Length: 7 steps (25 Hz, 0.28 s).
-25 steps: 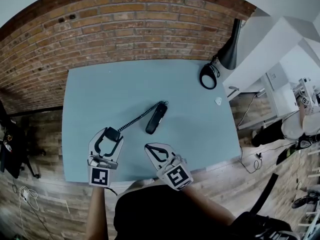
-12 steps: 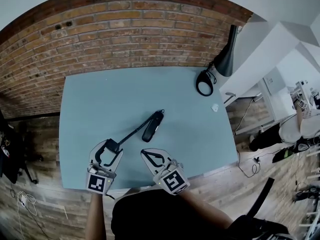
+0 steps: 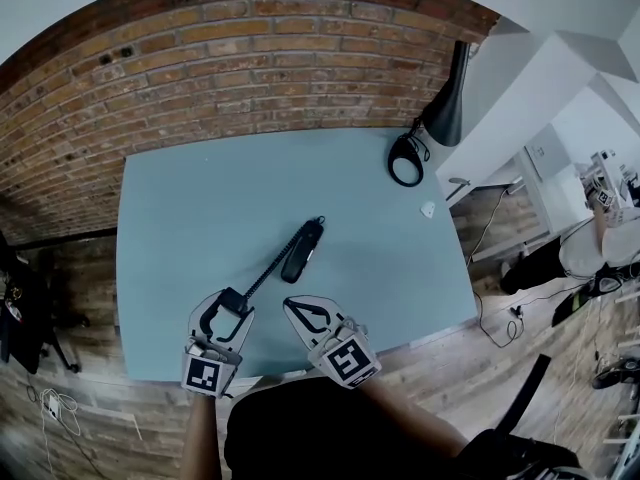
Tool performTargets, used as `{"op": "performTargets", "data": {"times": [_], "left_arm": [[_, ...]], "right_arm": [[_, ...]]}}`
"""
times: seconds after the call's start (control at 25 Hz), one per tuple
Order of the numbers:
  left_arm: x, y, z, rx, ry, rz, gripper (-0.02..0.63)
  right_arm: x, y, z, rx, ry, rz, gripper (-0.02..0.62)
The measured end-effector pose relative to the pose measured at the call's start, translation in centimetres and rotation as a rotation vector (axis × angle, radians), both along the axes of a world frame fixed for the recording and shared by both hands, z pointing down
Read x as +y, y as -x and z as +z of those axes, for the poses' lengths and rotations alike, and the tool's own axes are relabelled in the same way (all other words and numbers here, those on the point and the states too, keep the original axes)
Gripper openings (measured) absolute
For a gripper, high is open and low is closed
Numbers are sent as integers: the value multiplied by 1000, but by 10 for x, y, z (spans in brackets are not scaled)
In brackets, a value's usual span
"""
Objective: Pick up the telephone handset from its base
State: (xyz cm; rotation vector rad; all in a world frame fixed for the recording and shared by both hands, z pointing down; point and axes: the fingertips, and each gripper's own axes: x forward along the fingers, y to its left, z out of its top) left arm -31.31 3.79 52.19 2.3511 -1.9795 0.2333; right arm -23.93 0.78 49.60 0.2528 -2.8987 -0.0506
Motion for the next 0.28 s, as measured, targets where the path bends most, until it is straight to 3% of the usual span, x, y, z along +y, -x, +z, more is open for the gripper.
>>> {"op": "performTargets", "data": {"times": [0.28], "left_arm": [[-1,-4,4,14,7,7,279]], "right_arm": [[0,0,4,8,-6,-3,11]]}}
